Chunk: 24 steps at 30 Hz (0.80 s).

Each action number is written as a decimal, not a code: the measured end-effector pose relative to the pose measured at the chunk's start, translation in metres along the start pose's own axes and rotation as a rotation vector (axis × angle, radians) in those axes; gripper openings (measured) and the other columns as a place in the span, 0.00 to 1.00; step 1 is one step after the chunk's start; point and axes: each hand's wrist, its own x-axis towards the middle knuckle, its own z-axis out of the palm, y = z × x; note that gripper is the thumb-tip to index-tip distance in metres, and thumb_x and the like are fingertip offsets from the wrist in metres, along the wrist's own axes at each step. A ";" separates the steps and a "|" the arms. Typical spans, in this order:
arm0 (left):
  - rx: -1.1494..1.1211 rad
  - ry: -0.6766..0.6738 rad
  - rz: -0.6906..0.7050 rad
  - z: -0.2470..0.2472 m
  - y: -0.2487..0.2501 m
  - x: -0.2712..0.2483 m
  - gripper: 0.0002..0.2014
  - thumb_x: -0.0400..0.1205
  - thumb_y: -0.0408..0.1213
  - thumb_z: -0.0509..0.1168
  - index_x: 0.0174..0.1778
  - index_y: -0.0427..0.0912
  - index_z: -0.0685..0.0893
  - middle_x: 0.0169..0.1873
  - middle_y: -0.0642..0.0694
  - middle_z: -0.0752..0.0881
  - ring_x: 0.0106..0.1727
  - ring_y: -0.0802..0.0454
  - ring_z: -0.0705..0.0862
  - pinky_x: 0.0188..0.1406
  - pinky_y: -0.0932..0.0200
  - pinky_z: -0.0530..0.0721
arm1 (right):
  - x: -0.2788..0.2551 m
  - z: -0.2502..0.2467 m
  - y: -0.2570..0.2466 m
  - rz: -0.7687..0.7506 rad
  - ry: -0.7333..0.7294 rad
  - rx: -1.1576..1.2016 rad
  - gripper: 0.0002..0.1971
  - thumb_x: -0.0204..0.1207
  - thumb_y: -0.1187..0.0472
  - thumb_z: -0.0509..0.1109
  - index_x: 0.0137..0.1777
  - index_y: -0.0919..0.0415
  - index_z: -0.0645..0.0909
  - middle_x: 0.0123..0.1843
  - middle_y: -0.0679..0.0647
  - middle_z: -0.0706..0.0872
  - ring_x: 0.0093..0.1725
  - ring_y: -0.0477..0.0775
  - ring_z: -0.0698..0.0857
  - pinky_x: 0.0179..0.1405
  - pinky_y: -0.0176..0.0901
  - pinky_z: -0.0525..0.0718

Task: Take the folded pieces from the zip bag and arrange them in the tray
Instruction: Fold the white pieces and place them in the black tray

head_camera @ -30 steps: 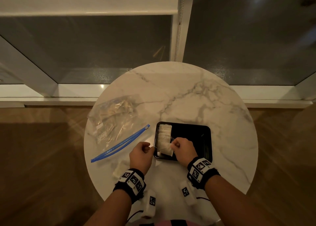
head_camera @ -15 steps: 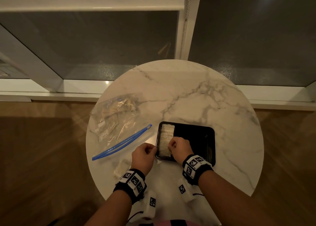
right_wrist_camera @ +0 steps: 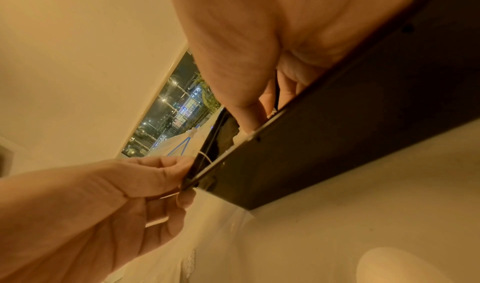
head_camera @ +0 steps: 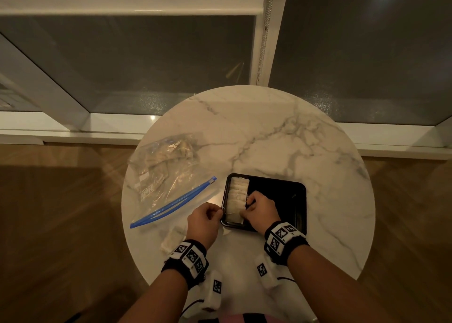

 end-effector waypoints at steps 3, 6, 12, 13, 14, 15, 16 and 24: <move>-0.001 -0.004 0.013 0.000 0.002 0.000 0.05 0.81 0.34 0.73 0.43 0.49 0.89 0.36 0.54 0.89 0.41 0.60 0.86 0.41 0.69 0.79 | -0.001 0.000 0.002 0.025 0.005 0.025 0.14 0.67 0.65 0.81 0.43 0.52 0.78 0.37 0.53 0.88 0.34 0.45 0.86 0.29 0.31 0.79; -0.005 -0.006 0.010 0.000 0.004 -0.001 0.04 0.82 0.35 0.73 0.43 0.49 0.89 0.36 0.54 0.89 0.41 0.60 0.86 0.42 0.67 0.79 | 0.000 0.002 0.001 0.036 0.000 0.025 0.13 0.67 0.65 0.80 0.41 0.50 0.79 0.35 0.52 0.89 0.34 0.47 0.88 0.37 0.37 0.87; -0.010 -0.005 0.000 0.000 0.003 -0.001 0.03 0.82 0.35 0.72 0.45 0.48 0.89 0.37 0.54 0.89 0.41 0.62 0.86 0.39 0.71 0.78 | -0.001 0.002 0.001 0.042 0.029 0.081 0.15 0.69 0.67 0.80 0.41 0.50 0.77 0.32 0.52 0.89 0.29 0.46 0.88 0.29 0.36 0.85; -0.013 -0.004 -0.002 0.000 0.003 -0.002 0.03 0.82 0.35 0.72 0.45 0.48 0.89 0.37 0.54 0.89 0.41 0.61 0.86 0.39 0.71 0.78 | -0.002 0.002 0.000 0.045 0.030 0.087 0.15 0.69 0.68 0.80 0.41 0.50 0.77 0.32 0.52 0.89 0.29 0.47 0.89 0.29 0.36 0.85; -0.017 -0.004 -0.005 0.000 0.003 -0.002 0.02 0.82 0.35 0.72 0.45 0.47 0.89 0.37 0.54 0.89 0.41 0.61 0.86 0.39 0.71 0.78 | -0.003 0.001 0.000 0.046 0.030 0.087 0.15 0.69 0.67 0.80 0.42 0.51 0.77 0.31 0.52 0.89 0.29 0.47 0.89 0.29 0.37 0.85; -0.018 -0.004 -0.009 0.000 0.003 -0.002 0.02 0.82 0.35 0.72 0.45 0.47 0.89 0.37 0.54 0.89 0.41 0.61 0.86 0.39 0.71 0.78 | -0.003 0.001 0.000 0.048 0.029 0.086 0.14 0.69 0.67 0.80 0.42 0.51 0.78 0.31 0.52 0.88 0.29 0.47 0.89 0.30 0.37 0.86; -0.018 -0.004 -0.013 0.000 0.003 -0.002 0.02 0.82 0.35 0.72 0.45 0.47 0.89 0.37 0.54 0.89 0.41 0.61 0.86 0.39 0.72 0.77 | -0.004 0.001 0.000 0.050 0.031 0.086 0.14 0.69 0.67 0.80 0.42 0.51 0.78 0.31 0.52 0.88 0.29 0.47 0.89 0.29 0.37 0.85; -0.010 0.002 -0.005 -0.003 0.005 -0.005 0.01 0.83 0.36 0.72 0.46 0.46 0.89 0.37 0.54 0.89 0.40 0.63 0.85 0.38 0.73 0.76 | -0.008 -0.007 0.000 0.048 0.082 0.087 0.13 0.70 0.70 0.78 0.41 0.53 0.79 0.32 0.54 0.88 0.29 0.48 0.88 0.30 0.41 0.89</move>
